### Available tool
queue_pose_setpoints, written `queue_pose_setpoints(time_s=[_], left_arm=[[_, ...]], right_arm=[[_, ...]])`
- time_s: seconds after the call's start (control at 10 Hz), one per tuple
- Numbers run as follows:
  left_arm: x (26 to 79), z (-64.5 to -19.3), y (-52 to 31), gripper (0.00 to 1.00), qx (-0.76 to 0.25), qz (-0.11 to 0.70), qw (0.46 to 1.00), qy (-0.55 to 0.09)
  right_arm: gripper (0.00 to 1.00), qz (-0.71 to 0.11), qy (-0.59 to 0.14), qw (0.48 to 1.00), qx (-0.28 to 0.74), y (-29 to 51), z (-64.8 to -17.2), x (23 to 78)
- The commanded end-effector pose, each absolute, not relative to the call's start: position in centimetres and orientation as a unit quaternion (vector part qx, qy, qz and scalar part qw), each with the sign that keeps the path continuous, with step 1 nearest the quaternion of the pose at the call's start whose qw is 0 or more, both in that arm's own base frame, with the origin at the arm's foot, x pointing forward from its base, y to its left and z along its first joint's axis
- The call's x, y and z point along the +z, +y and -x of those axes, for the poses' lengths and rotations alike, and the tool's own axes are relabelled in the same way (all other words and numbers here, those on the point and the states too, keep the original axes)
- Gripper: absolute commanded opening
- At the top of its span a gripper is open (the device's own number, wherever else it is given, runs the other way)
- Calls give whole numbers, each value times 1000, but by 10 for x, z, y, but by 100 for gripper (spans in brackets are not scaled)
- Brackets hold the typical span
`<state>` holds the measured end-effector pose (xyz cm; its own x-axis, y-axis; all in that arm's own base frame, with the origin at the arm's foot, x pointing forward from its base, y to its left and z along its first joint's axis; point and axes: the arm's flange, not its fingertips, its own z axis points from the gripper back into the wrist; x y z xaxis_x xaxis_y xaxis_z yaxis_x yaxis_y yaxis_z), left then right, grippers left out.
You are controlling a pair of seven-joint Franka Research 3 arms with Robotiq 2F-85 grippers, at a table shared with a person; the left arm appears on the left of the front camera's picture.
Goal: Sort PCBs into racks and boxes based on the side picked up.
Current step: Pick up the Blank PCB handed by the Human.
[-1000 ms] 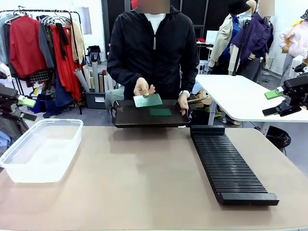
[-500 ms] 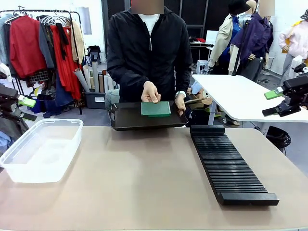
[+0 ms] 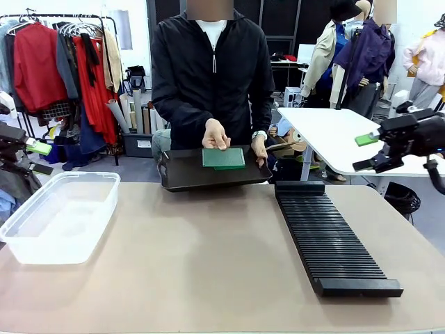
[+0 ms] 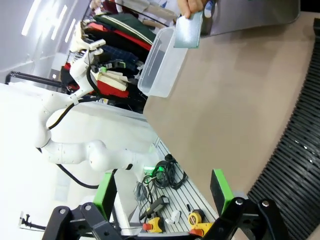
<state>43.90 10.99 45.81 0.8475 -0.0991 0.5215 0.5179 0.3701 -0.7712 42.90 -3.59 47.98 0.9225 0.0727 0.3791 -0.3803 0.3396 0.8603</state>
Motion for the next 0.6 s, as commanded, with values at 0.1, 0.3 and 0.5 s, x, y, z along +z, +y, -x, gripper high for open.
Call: queue_pose_setpoints(time_s=[0.1, 0.3, 0.5], left_arm=[[460, -438, 110, 100, -188, 531, 803, -196], [460, -438, 110, 100, -188, 531, 803, -196], [460, -438, 110, 100, -188, 531, 803, -196]], right_arm=[[100, -567, -135, 801, 133, -10, -469, 469], [100, -571, -124, 801, 127, 6, -488, 457], [100, -589, -117, 791, 116, 19, -506, 446]])
